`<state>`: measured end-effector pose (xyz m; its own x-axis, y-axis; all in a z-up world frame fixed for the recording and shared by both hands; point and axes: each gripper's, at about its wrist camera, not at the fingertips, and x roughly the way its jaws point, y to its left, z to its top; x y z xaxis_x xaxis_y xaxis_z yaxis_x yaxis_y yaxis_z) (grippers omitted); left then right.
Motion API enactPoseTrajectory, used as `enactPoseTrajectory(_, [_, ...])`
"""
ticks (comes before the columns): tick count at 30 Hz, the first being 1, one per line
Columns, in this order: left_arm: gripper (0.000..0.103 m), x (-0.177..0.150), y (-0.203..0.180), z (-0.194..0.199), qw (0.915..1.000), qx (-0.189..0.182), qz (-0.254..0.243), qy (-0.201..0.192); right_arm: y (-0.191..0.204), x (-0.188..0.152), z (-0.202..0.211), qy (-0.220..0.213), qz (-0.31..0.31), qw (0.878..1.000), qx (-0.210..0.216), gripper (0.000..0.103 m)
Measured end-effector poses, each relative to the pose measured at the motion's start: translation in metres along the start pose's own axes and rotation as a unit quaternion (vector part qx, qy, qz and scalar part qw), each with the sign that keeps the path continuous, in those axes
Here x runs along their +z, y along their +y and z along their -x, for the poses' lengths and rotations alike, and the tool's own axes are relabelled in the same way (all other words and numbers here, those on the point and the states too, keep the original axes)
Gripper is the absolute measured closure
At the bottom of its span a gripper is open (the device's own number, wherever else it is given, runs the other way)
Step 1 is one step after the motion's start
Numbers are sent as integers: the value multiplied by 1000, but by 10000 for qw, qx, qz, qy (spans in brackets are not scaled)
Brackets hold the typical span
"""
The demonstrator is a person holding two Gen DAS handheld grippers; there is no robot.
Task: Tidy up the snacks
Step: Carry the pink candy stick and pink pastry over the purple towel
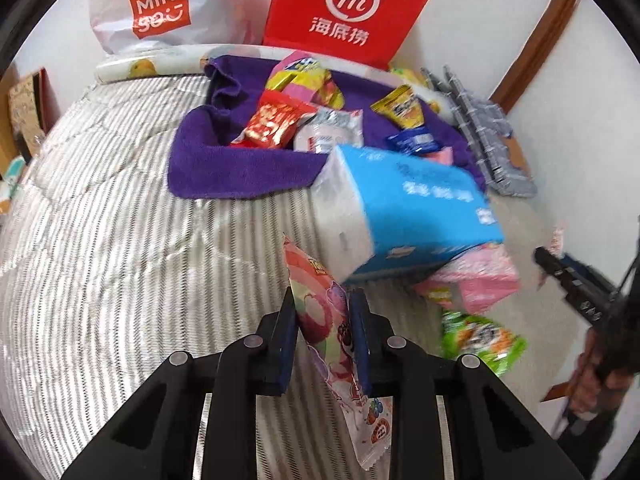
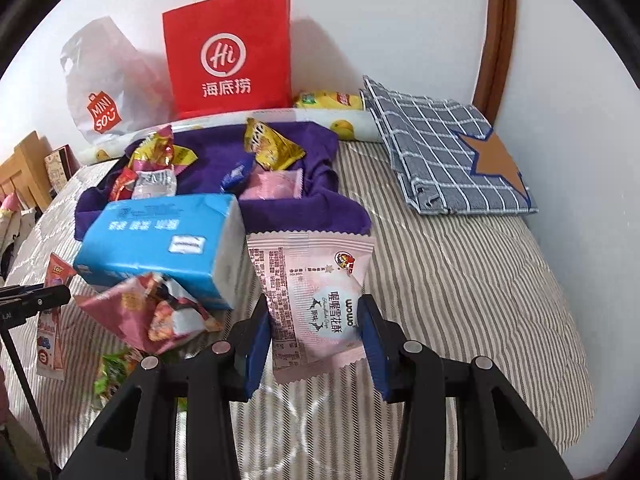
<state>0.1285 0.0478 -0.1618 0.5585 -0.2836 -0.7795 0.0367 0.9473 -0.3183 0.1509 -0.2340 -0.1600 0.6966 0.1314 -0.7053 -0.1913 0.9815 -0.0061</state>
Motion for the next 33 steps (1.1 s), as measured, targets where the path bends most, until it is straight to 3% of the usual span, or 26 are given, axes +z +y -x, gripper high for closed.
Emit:
enactPoseTrajectory(18, [78, 63, -3, 16, 9977, 66, -132, -667, 17, 63, -3, -482, -131, 9986, 161, 62])
enactPoseTrajectory(33, [78, 108, -15, -3, 9967, -42, -296, -753, 40, 111, -34, -604, 1, 9972, 440, 62])
